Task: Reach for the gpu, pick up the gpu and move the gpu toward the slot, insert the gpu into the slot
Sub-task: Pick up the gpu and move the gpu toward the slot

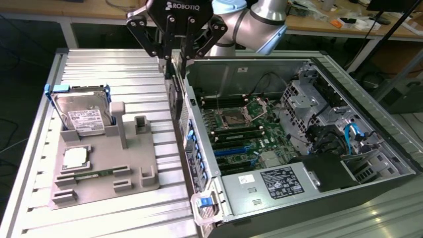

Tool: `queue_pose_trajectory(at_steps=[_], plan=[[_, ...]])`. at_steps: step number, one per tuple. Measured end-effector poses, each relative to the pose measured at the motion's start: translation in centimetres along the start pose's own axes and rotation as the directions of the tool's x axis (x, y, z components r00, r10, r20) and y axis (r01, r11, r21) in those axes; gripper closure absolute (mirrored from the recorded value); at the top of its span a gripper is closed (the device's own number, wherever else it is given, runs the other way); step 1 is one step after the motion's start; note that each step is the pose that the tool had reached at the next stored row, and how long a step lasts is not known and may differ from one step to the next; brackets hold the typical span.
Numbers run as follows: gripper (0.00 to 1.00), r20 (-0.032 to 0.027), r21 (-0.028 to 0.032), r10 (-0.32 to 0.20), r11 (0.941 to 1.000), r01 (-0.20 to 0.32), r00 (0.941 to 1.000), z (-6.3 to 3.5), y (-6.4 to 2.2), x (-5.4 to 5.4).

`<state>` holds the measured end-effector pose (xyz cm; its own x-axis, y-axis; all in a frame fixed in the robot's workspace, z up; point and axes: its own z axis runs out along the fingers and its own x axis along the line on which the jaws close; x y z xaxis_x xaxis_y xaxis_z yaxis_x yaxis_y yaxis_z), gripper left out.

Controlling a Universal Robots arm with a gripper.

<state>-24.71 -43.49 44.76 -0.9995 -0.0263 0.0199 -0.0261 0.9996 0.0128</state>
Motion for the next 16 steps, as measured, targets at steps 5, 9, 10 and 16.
queue_pose_trajectory(at_steps=[5,9,10,16], plan=[[0.73,0.0013,-0.0403,-0.001,0.9992,0.001,1.0000,-0.01,-0.04,-1.4],[0.73,0.0016,-0.0524,-0.001,0.9986,0.001,1.0000,-0.04,-0.07,-2.5],[0.73,0.0015,-0.0523,-0.001,0.9986,0.001,1.0000,-0.05,-0.08,-2.9],[0.73,-0.0002,-0.0132,0.000,0.9999,0.000,1.0000,-0.10,-0.14,-5.3]])
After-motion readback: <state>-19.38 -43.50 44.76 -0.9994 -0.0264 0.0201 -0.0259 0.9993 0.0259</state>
